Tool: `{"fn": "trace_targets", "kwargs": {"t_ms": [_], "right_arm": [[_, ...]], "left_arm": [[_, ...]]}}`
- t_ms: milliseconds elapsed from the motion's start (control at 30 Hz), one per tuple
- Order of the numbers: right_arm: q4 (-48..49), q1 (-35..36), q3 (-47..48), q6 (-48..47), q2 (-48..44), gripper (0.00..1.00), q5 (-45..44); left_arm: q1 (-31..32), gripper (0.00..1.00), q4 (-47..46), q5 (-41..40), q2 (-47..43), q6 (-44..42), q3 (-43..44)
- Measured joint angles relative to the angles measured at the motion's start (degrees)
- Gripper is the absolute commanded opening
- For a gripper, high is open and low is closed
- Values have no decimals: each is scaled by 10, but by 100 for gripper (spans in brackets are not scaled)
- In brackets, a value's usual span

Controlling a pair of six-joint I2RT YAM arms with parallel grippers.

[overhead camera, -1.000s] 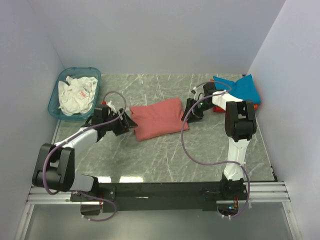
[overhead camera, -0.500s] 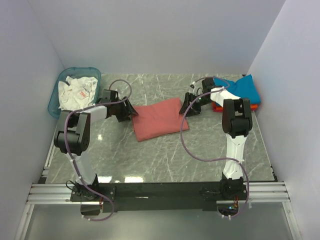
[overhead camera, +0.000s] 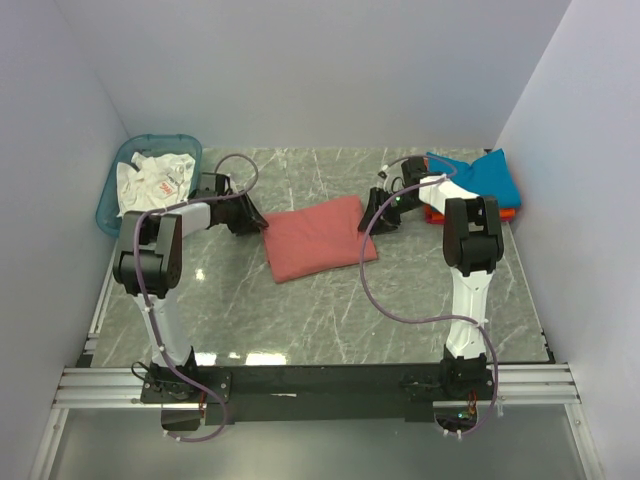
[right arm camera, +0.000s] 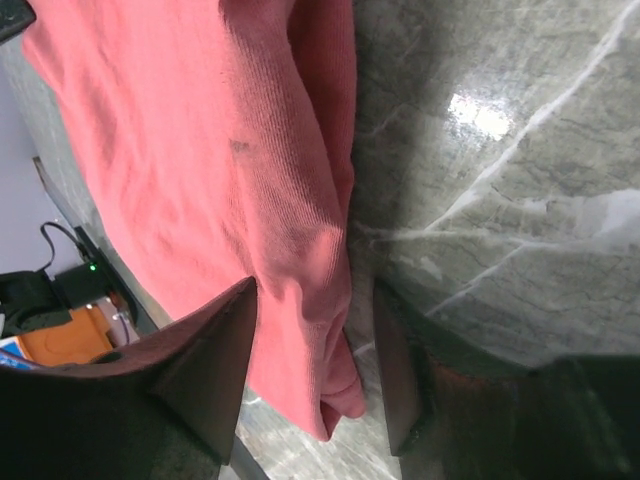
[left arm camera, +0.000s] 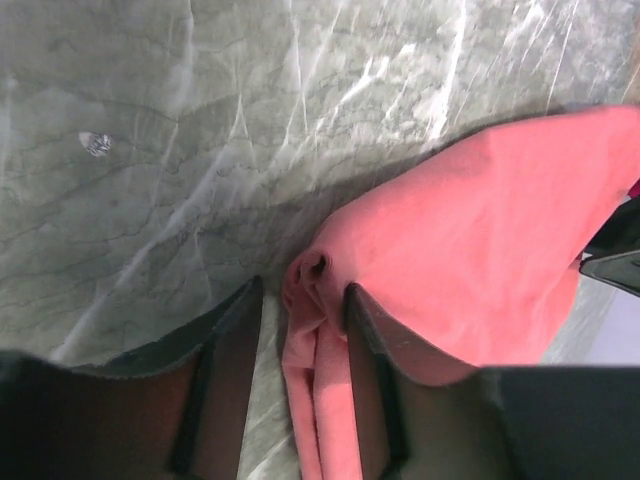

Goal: Fold and stack the t-shirts
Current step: Fold the tshirt

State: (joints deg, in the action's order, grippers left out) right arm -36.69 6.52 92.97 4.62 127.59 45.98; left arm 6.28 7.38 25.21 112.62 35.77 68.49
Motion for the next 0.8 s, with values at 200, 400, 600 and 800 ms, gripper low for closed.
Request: {"fn": "trace_targets", "kwargs": {"t_ms": [200, 400, 600, 800], "right_arm": [[-6, 1, 0, -3, 5, 8, -8], [-15, 1, 0, -1, 13, 0, -14], [-16, 5, 0, 0, 13, 34, -17], [-16, 5, 1, -6, 0, 66, 2]], "left_arm": [[-9, 7, 3, 17, 14, 5, 4], [-24, 1, 24, 26, 42, 7, 54], [-32, 35, 34, 35, 54, 2, 75], [-44, 59, 37, 31, 38, -10, 73]]}}
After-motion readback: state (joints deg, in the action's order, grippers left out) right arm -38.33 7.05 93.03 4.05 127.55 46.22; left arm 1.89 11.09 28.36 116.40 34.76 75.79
